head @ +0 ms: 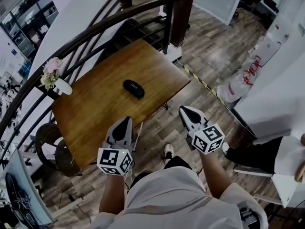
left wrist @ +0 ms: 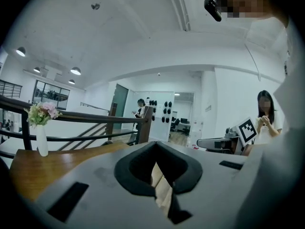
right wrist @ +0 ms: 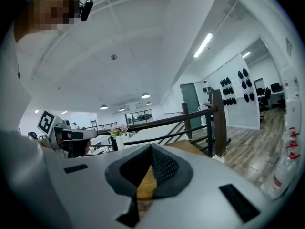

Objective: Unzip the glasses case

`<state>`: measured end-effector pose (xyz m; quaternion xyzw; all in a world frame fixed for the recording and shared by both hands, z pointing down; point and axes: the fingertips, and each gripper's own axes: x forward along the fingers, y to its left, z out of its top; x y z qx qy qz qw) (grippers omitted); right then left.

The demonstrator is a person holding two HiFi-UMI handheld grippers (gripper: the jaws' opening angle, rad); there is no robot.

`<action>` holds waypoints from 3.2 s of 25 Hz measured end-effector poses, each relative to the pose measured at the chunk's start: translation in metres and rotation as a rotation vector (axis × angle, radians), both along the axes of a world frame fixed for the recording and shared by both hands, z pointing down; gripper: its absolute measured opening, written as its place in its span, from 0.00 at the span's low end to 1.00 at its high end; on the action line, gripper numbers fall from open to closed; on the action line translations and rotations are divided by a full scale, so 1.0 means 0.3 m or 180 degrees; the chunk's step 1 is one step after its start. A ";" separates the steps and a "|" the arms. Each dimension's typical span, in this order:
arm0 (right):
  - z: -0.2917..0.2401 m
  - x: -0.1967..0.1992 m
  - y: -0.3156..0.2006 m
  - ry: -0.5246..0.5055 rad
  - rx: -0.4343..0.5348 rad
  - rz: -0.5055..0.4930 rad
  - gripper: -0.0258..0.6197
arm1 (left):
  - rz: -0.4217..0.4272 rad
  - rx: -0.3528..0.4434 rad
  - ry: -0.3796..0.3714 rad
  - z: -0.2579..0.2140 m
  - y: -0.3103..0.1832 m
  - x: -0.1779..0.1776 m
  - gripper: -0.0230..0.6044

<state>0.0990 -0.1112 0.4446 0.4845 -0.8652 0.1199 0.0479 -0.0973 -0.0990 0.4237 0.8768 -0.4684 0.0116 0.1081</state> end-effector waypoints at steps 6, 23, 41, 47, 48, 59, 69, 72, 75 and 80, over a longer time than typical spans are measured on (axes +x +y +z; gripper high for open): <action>0.016 0.101 -0.252 -0.0039 -0.0052 -0.0140 0.12 | -0.0141 -0.0050 -0.0045 0.000 -0.199 0.101 0.06; 0.190 -0.084 -0.630 0.0135 -0.0492 -0.0188 0.12 | -0.0259 -0.0426 0.0001 0.190 -0.582 -0.102 0.06; 0.567 -0.388 -0.728 0.0625 -0.1382 -0.0464 0.54 | -0.0119 -0.0738 0.0085 0.317 -0.642 -0.287 0.06; 0.818 -0.468 -0.757 0.0924 -0.1803 -0.0672 0.70 | -0.0181 -0.0879 0.0076 0.361 -0.614 -0.286 0.06; 0.858 -0.478 -0.760 0.0987 -0.1850 -0.0686 0.72 | -0.0183 -0.0901 0.0067 0.368 -0.606 -0.284 0.06; 1.025 -0.505 -0.795 0.1201 -0.2017 -0.0719 0.67 | -0.0334 -0.1045 0.0048 0.413 -0.561 -0.311 0.06; 0.881 -0.497 -0.793 0.1161 -0.1572 -0.0703 0.58 | -0.0341 -0.0960 0.0098 0.380 -0.573 -0.317 0.06; 0.773 -0.473 -0.797 0.1041 -0.1383 -0.0624 0.58 | -0.0297 -0.0887 0.0098 0.346 -0.583 -0.304 0.06; 0.624 -0.439 -0.789 0.0843 -0.1178 -0.0542 0.58 | -0.0247 -0.0796 0.0103 0.291 -0.591 -0.282 0.06; 0.316 -0.335 -0.775 0.0569 -0.0691 -0.0374 0.58 | -0.0093 -0.0520 0.0146 0.163 -0.628 -0.202 0.06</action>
